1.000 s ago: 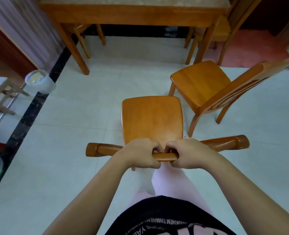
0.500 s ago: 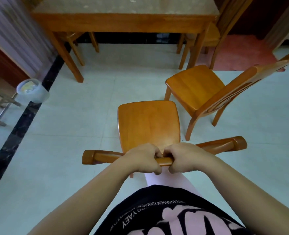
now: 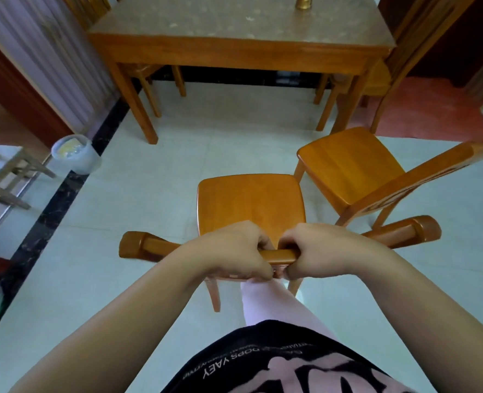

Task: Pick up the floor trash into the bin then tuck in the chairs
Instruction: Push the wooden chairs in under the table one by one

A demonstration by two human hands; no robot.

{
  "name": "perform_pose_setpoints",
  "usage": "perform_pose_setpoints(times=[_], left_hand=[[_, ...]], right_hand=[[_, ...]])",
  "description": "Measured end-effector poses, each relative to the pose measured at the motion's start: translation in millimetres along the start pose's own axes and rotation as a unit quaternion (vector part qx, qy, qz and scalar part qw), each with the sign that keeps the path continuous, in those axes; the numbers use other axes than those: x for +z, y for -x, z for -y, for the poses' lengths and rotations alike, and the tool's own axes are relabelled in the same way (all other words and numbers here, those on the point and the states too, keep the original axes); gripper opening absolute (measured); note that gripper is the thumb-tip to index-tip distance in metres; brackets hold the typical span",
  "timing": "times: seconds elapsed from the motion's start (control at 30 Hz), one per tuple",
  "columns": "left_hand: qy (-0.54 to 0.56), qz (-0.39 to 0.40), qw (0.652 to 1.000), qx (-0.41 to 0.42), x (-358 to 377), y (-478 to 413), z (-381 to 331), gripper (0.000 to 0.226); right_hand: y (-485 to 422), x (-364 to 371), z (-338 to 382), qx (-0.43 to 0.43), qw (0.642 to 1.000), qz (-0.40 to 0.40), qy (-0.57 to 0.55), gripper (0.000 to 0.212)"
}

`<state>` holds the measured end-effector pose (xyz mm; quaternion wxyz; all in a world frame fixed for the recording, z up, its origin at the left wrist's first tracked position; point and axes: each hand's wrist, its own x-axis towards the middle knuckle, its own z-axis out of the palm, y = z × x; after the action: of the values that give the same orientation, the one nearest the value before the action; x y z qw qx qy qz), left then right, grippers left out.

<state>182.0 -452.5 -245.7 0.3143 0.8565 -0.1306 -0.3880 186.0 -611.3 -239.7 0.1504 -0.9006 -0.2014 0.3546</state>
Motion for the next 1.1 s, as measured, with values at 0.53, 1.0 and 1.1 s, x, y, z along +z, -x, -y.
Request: perform_pose_setpoints(times=[0.53, 1.0, 1.1], left_hand=[[0.047, 0.016, 0.998, -0.038, -222.2, -62.0, 44.3, 0.014], [-0.005, 0.042, 0.999, -0.025, -295.0, -61.0, 125.6, 0.015], [-0.007, 0.037, 0.999, -0.015, -312.8, -59.2, 142.1, 0.014]], right_hand=[[-171.4, -163.3, 51.9, -0.033, 0.999, 0.027, 0.029, 0.017], [-244.3, -165.1, 118.8, -0.017, 0.999, 0.013, -0.034, 0.021], [-263.8, -171.9, 133.1, -0.019, 0.999, 0.014, -0.023, 0.022]])
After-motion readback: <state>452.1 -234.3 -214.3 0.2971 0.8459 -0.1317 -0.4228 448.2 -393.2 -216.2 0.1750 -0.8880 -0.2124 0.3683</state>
